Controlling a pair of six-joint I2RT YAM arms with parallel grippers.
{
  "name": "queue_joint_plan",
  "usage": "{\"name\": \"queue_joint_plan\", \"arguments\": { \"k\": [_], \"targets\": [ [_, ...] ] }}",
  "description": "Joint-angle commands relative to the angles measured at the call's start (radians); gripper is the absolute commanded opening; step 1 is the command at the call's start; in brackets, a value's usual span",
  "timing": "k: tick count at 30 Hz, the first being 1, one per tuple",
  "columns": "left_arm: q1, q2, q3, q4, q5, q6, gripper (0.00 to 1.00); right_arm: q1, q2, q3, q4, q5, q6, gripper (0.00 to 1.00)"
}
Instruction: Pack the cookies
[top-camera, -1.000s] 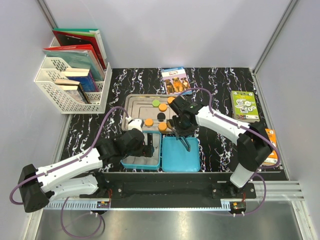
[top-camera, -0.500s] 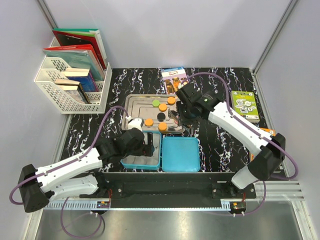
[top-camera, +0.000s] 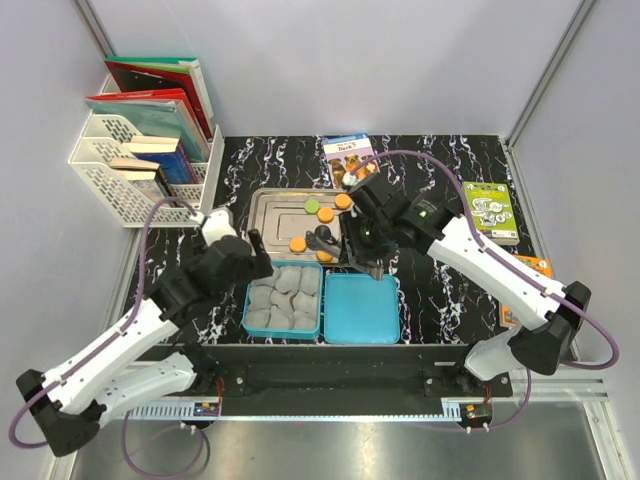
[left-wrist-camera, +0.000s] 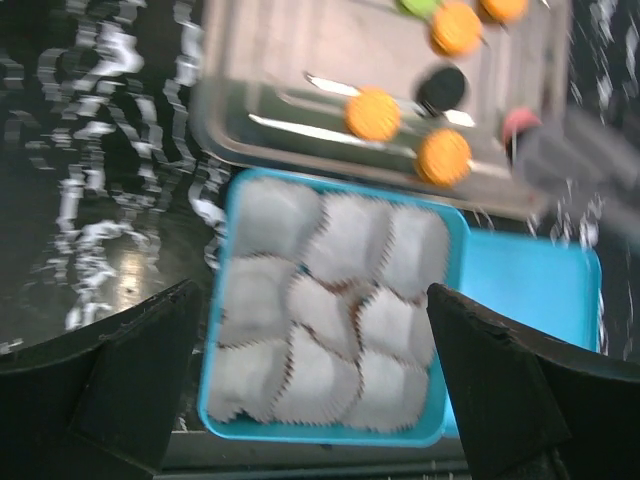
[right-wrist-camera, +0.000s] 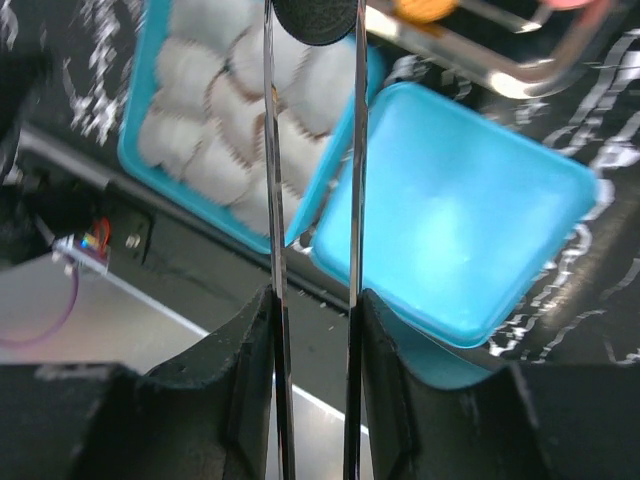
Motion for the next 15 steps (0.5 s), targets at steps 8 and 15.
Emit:
{"name": "queue_joint_plan", "arguments": {
  "k": [8,15],
  "targets": [
    [0.122,-0.054,0.021,-0.021,0.0,0.04,0.99,0.168,0.018,-0.039,0.122,-0.018,0.047,0.0],
    [0.122,-0.039,-0.009,-0.018,0.032,0.034,0.99,0.18,0.078,-0.106,0.188,-0.043,0.05,0.0]
  ]
}}
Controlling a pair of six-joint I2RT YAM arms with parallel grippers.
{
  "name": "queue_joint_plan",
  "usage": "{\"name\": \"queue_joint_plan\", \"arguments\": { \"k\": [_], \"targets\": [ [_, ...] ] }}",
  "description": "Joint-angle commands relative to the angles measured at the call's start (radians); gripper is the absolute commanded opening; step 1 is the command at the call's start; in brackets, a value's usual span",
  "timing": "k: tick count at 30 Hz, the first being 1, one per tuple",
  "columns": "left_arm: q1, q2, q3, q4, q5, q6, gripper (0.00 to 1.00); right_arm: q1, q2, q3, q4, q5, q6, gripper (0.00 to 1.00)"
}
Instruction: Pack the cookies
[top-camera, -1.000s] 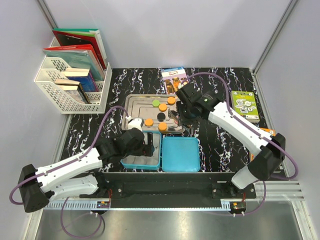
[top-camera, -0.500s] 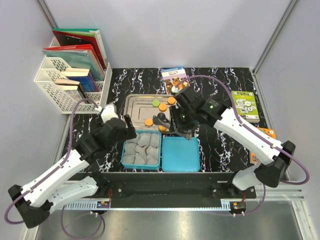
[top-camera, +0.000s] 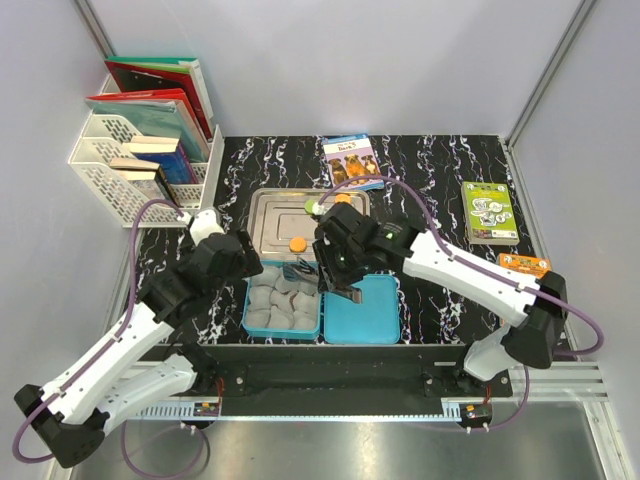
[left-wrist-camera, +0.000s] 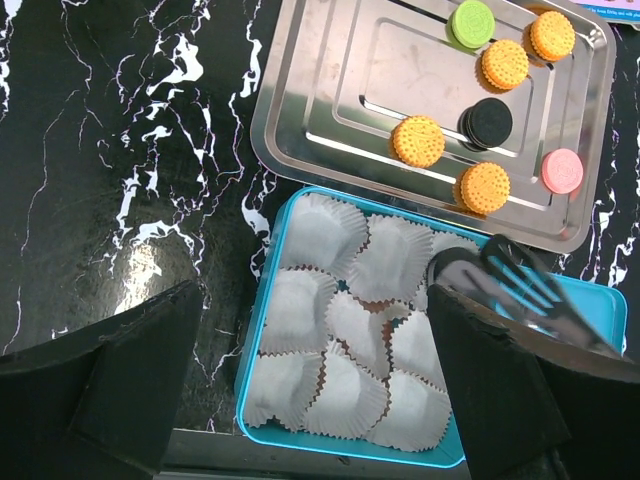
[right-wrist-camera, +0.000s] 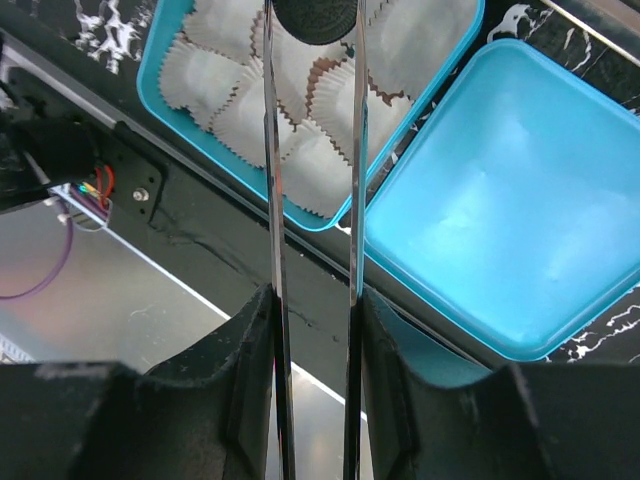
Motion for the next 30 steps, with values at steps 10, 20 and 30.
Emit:
{"name": "queue_joint_plan", "arguments": {
  "k": [10,20,30],
  "targets": [
    [0.003,-0.016,-0.036,0.023,0.035,0.003,0.99,0.031,0.105,-0.034,0.132,-0.029,0.005,0.0],
    [0.005,-0.022,-0.045,0.026,0.038,-0.002,0.99,0.031,0.135,-0.035,0.146,0.009,-0.012,0.0],
    [0.003,-0.021,-0.039,0.028,0.038,0.008,0.99,0.031,0.137,-0.006,0.134,0.035,-0.023,0.26]
  ]
}}
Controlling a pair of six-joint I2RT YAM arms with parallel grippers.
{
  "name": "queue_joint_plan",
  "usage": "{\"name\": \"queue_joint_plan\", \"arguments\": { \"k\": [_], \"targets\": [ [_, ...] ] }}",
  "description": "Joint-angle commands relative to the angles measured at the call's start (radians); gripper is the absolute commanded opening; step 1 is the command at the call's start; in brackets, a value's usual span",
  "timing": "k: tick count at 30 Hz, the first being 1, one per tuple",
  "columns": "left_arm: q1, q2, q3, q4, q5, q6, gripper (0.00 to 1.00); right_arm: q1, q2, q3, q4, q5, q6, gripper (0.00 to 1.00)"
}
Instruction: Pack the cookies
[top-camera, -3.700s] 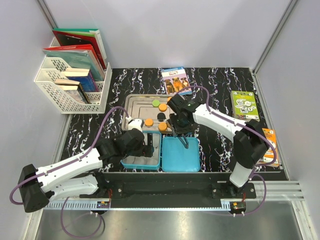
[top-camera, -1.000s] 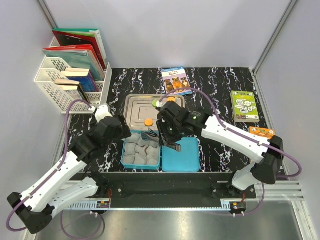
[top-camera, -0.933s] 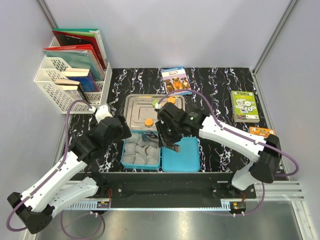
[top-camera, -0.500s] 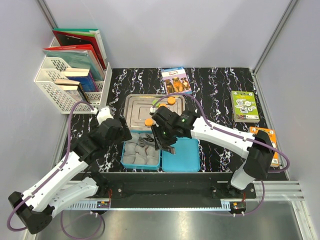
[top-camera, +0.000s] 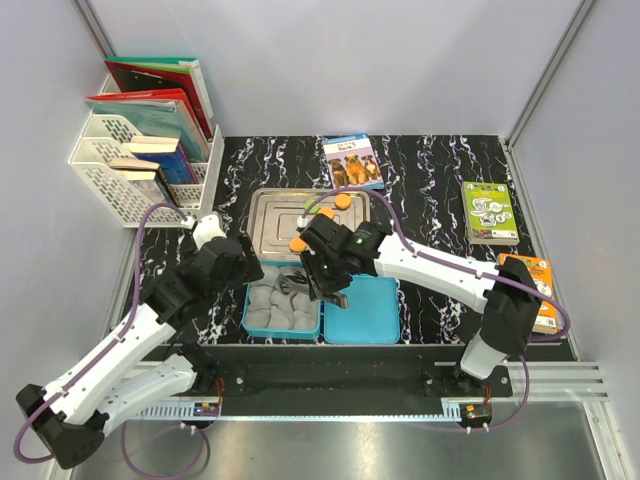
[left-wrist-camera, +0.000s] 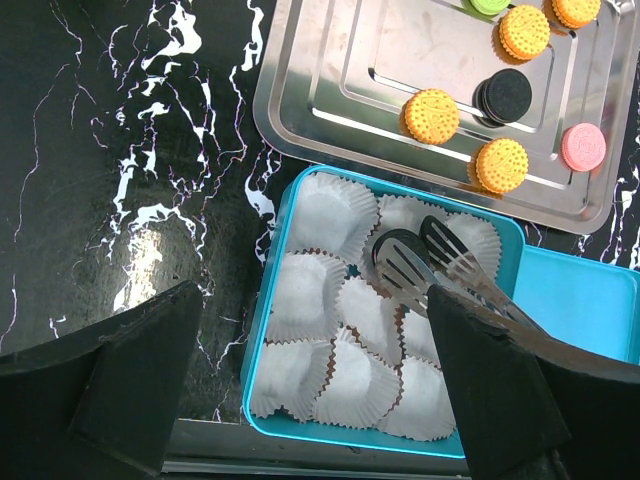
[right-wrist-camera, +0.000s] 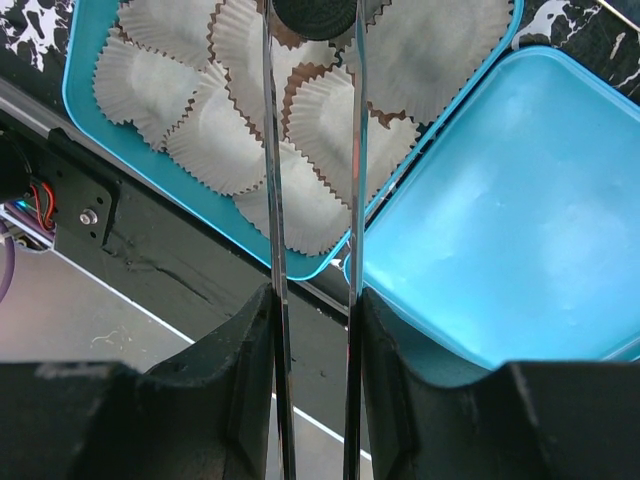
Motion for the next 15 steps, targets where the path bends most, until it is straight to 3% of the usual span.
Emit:
{"name": "queue_joint_plan", "arguments": {
  "k": [1,15],
  "targets": [
    [0.003,-0.014,0.005,0.03,0.01,0.01,0.99,0.008,-0.025,0.056,0.019,0.035,-0.019,0.27],
    [0.004,0.0,0.006,0.043,0.031,0.003,0.99,0.009,-0.076,0.132,-0.076,0.076,-0.023,0.4]
  ]
}}
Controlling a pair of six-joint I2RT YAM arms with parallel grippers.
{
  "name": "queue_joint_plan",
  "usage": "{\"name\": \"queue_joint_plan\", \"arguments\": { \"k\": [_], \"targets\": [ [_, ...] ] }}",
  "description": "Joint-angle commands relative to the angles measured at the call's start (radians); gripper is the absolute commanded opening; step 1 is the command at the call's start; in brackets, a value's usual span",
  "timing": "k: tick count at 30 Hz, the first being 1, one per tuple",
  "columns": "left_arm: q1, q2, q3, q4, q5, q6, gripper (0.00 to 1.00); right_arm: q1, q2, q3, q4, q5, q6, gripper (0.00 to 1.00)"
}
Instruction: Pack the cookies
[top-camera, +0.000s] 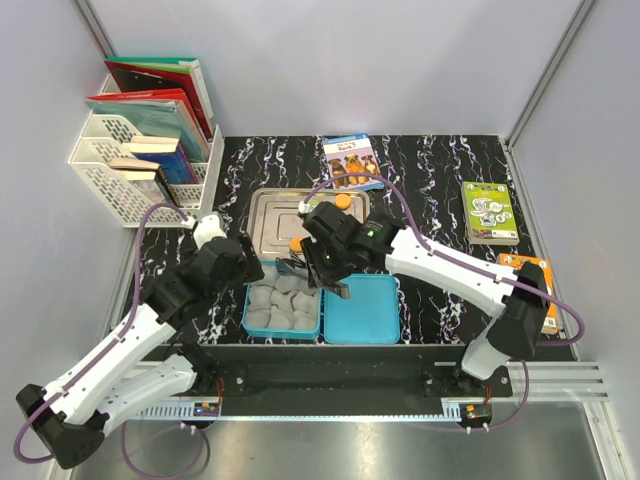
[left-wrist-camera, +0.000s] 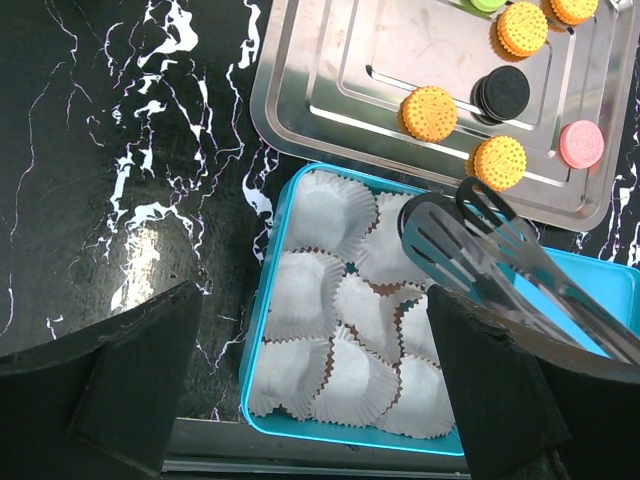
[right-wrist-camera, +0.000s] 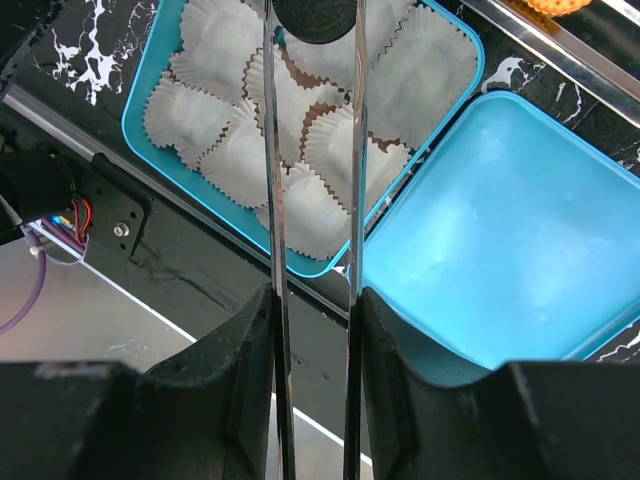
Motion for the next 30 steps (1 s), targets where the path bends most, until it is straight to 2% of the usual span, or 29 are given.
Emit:
{"name": "queue_joint_plan", "arguments": {
  "k": [1,13,22,24,30],
  "targets": [
    [0.002,0.002,0.006,0.042,0.025,0.003,0.99,0.007,-0.038,0.026,-0.011,0.017,-0.009,0.41],
    [0.004,0.005,0.001,0.05,0.033,0.004,0.99,0.007,-0.033,0.011,-0.003,0.011,-0.006,0.53],
    [0.004,0.002,-0.005,0.051,0.036,0.004,0.99,0.003,-0.056,0.017,-0.011,0.067,-0.005,0.5],
    [0.004,0.002,-0.003,0.054,0.034,0.006,0.99,-0.019,-0.069,0.035,-0.031,0.097,-0.012,0.5],
    [0.002,0.002,-0.009,0.056,0.041,0.006,0.99,-0.206,-0.084,0.026,-0.04,0.071,-0.052,0.5]
  ]
}}
